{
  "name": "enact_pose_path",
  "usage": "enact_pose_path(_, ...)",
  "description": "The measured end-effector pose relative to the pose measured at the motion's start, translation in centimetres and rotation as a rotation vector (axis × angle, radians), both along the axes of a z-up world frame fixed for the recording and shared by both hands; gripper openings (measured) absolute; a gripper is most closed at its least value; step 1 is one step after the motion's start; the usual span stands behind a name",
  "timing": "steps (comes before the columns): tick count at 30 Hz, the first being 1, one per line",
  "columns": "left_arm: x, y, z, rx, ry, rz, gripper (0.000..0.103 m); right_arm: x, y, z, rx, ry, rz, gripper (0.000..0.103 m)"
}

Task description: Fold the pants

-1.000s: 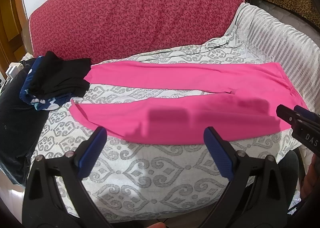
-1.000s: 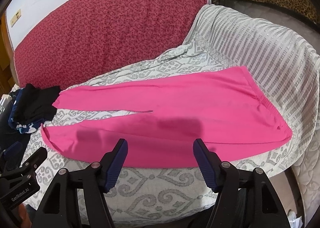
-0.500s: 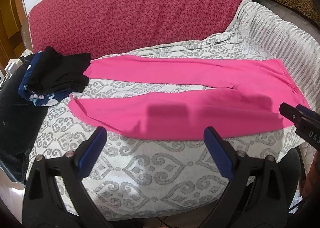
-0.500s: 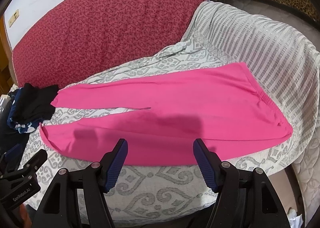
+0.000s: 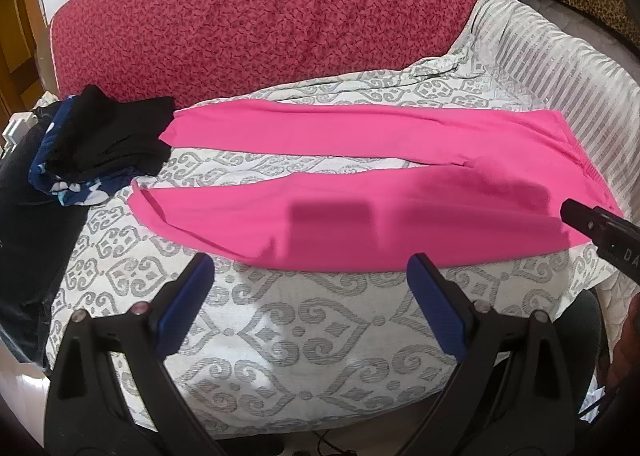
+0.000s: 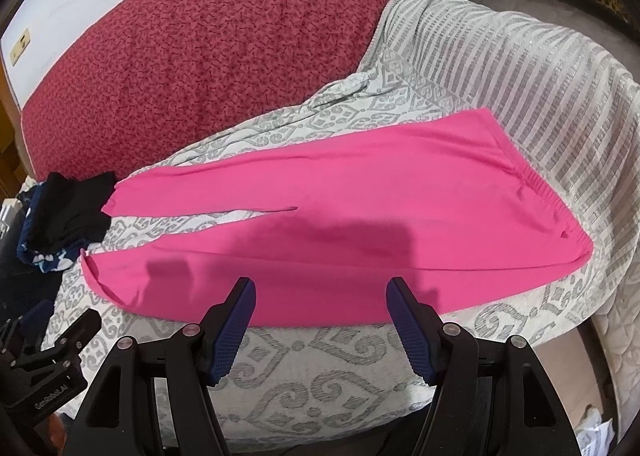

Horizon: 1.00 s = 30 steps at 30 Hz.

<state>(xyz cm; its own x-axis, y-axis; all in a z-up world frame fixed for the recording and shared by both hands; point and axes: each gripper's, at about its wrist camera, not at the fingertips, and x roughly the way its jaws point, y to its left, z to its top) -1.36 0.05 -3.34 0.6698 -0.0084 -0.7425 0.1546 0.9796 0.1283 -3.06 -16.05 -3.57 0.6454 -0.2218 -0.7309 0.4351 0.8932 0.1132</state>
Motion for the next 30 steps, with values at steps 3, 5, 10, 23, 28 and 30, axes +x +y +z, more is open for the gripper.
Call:
enact_pose_path(3,-0.2,-0.2,0.2,0.079,-0.053,0.04,0.097,-0.5,-0.5,0.2,0.098,-0.068,0.056,0.069)
enact_pose_path(5,-0.5,-0.3,0.4,0.134,-0.101,0.058,0.097,-1.1,-0.7,0.6,0.189,-0.149,0.128,0.069)
enact_pose_path(10,-0.5,-0.4,0.5,0.147,-0.115,0.046,0.097,-2.3,0.2,2.5,0.153,-0.259,0.227,0.069)
enact_pose_path(23,1.0,0.4,-1.1,0.15,-0.043,0.074,0.097,-0.9,-5.2,-1.7,0.079,0.031,-0.106,0.069)
enact_pose_path(28,2.3,1.2,-2.3,0.132,0.016,0.098,0.097,-1.4,-9.0,-4.2,0.172,0.103,-0.22,0.069)
enact_pose_path(30,2.8,1.6,-2.8,0.123,0.04,0.106,0.097,-1.5,-9.9,-4.7,0.17,0.115,-0.245,0.069)
